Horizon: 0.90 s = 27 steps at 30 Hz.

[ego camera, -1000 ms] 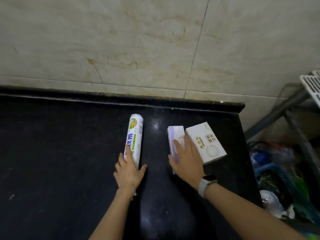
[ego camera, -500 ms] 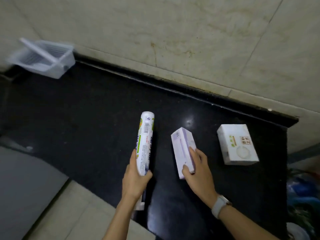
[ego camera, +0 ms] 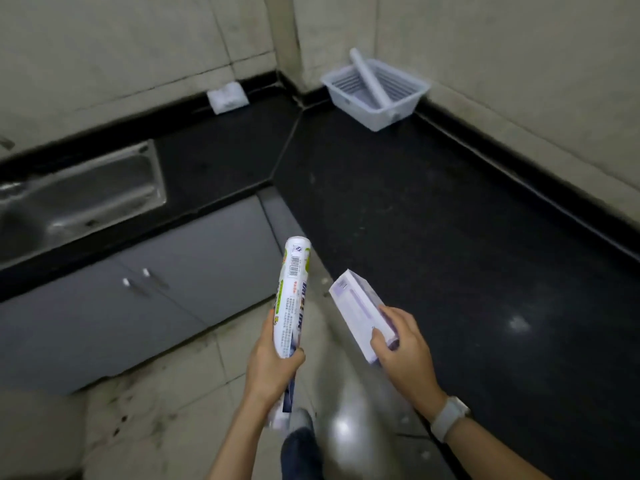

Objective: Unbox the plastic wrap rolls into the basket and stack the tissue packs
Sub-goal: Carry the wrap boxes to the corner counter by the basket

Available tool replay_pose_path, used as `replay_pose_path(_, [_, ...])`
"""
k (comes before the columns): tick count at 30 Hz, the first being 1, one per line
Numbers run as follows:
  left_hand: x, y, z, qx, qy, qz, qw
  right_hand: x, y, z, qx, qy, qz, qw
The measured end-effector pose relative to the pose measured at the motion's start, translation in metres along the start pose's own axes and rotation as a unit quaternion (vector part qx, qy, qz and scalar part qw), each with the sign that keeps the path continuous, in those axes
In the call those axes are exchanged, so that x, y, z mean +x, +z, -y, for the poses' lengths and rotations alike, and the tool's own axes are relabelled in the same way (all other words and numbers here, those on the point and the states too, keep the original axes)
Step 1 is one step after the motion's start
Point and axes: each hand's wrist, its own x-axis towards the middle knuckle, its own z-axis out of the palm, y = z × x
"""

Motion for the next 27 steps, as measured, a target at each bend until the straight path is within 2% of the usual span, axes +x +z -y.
replay_pose_path(5, [0.093, -0.091, 0.023, -0.006, 0.004, -0.009, 1.0, 0.071, 0.103, 0.071, -0.001, -0.02, 0.012, 1.0])
replay_pose_path(10, [0.172, -0.146, 0.031, 0.006, 0.009, -0.01, 1.0, 0.127, 0.163, 0.121, -0.01, -0.031, 0.051, 0.998])
replay_pose_path(13, [0.226, -0.155, 0.027, -0.03, 0.012, 0.023, 0.999, 0.169, 0.179, 0.138, -0.014, -0.022, 0.031, 0.999])
replay_pose_path(18, [0.331, -0.15, -0.003, -0.062, 0.062, 0.055, 0.995, 0.263, 0.196, 0.153, -0.032, -0.044, -0.018, 0.998])
replay_pose_path(22, [0.429, -0.141, -0.043, 0.014, 0.082, 0.058, 0.995, 0.351, 0.206, 0.16, -0.015, -0.027, -0.054, 0.998])
replay_pose_path(27, [0.543, -0.121, -0.099, 0.091, 0.047, 0.114, 0.988, 0.445, 0.205, 0.168, -0.004, 0.014, -0.084, 0.996])
